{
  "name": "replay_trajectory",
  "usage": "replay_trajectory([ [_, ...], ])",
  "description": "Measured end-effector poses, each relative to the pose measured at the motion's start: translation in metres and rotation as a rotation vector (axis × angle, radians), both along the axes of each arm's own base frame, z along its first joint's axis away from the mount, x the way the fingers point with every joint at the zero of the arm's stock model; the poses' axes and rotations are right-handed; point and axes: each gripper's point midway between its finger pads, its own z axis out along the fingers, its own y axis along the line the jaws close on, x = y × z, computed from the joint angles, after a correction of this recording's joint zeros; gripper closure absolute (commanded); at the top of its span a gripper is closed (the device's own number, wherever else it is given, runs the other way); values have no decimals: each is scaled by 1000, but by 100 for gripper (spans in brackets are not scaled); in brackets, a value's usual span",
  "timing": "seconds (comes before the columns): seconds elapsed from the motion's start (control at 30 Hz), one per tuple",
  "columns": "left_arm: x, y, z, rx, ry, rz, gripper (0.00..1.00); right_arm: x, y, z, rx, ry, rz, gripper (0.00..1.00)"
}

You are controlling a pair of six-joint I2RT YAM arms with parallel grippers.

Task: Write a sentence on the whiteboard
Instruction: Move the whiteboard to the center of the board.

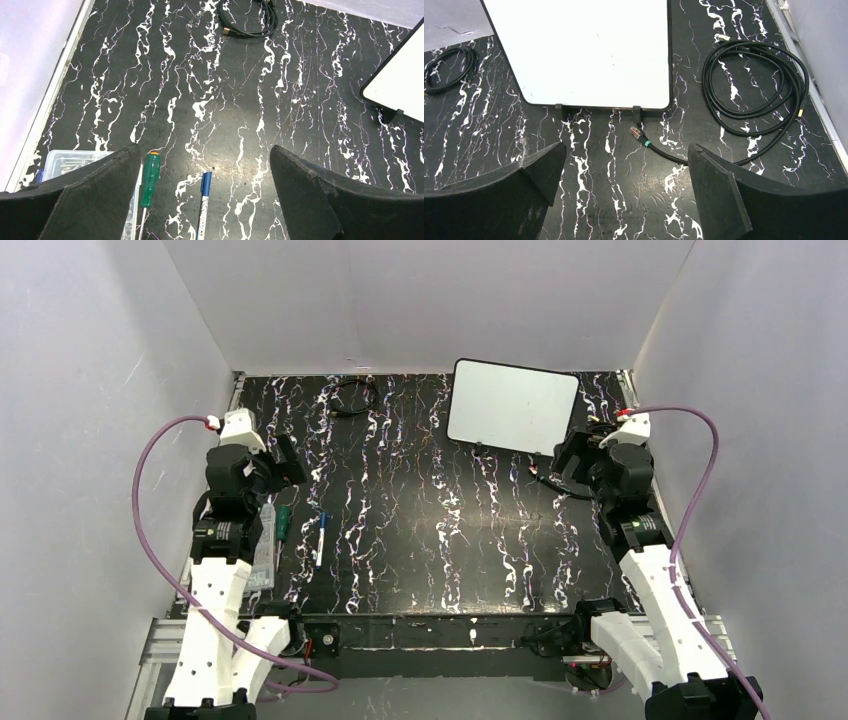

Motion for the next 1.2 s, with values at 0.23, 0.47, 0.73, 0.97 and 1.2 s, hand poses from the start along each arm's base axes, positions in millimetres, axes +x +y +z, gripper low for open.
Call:
replay_trajectory([
  [0.23,6,1,-2,-7,30,14,1,3,1,-15,16,6,-8,0],
  [0.47,26,-6,33,-27,-9,-21,1,24,19,-78,37,188,60,9],
  [0.73,26,-32,-12,-94,48,-151,1,34,53,-143,4,385,148,21],
  [0.97,24,-34,-25,-107,68,-152,1,60,66,-165,-20,390,137,39],
  [1.2,25,-33,-22,-105,56,-150,1,84,54,-168,-68,361,56,41],
])
